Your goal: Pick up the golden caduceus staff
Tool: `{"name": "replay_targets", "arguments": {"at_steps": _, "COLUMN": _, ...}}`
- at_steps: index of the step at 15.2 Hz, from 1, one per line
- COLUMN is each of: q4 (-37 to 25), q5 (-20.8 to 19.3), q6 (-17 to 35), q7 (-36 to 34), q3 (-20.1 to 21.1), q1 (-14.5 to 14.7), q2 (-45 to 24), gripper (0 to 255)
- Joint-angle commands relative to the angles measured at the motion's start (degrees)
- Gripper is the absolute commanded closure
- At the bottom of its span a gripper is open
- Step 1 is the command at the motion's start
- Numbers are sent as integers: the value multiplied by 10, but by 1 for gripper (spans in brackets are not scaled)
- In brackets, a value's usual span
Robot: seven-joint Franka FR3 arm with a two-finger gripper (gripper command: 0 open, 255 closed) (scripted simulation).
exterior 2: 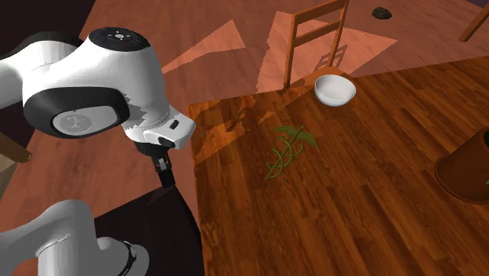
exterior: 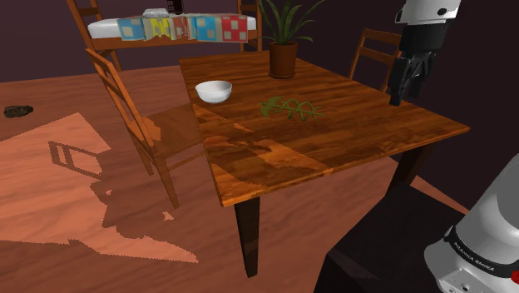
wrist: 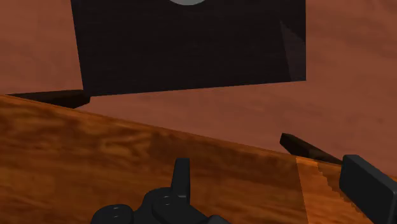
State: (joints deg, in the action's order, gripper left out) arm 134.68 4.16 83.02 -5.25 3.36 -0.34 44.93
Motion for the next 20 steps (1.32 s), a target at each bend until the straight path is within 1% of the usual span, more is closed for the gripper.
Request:
{"name": "replay_targets", "arguments": {"at_steps": 1, "q4": 0, "q5": 0, "q6": 0, "q7": 0, "q3": 0, "q1": 0, "q2": 0, "gripper": 0}}
{"name": "replay_targets", "arguments": {"at_steps": 5, "q4": -20, "q5": -12, "q6": 62, "q7": 44, "q3": -16, "q1": 3, "q2": -76, "gripper": 0}}
{"name": "replay_targets", "arguments": {"at_steps": 10, "q4": -63, "q5": -19, "q6": 128, "q7": 96, "q3": -32, "q1": 7, "q2": -178, "gripper": 0}}
{"name": "replay_targets", "arguments": {"at_steps": 15, "q4": -127, "q5": -19, "q6": 178, "q7": 145, "q3": -43, "q1": 12, "q2": -284, "gripper": 0}}
{"name": "replay_targets", "arguments": {"at_steps": 20, "q4": -210, "q5": -13, "q6": 209, "q7": 192, "q3": -48, "q1": 16, "q2": -391, "gripper": 0}}
